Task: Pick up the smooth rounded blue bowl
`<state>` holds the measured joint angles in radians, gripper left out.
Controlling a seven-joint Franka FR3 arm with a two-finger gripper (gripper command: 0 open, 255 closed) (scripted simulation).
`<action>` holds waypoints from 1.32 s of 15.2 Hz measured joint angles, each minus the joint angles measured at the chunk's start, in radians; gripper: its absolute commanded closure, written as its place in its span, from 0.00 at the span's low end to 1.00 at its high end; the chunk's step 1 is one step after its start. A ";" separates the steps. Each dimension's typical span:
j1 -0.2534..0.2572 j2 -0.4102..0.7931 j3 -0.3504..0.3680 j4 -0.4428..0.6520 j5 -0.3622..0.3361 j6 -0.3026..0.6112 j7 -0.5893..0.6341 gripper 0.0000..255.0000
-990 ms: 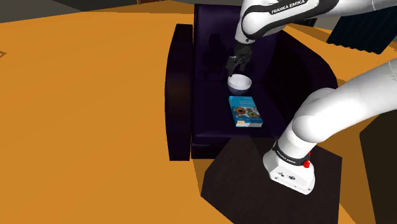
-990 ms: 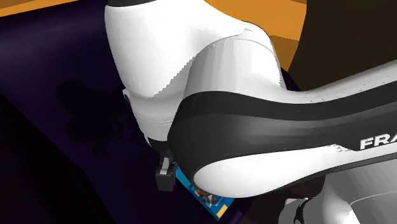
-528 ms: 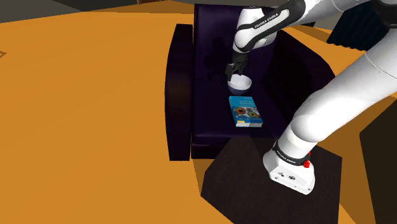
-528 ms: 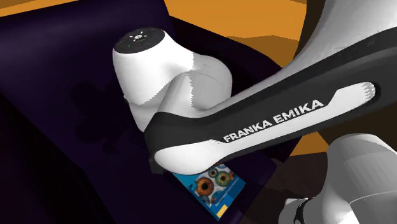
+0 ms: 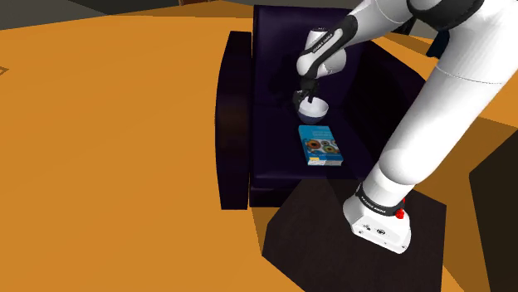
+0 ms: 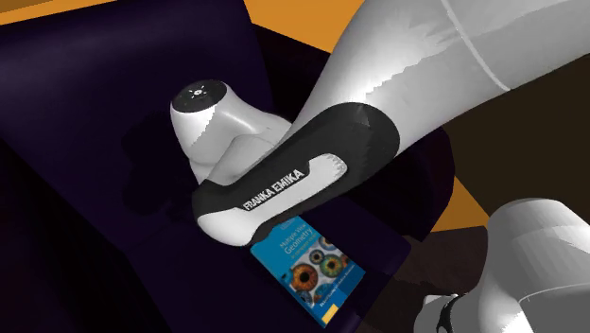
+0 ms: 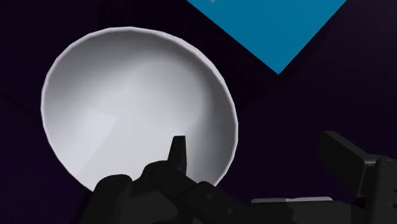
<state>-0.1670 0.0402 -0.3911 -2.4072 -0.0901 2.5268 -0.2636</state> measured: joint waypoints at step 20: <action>-0.022 0.135 0.009 0.009 0.076 0.124 -0.064 1.00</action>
<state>-0.1892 0.1751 -0.3822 -2.3982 -0.0141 2.6504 -0.3276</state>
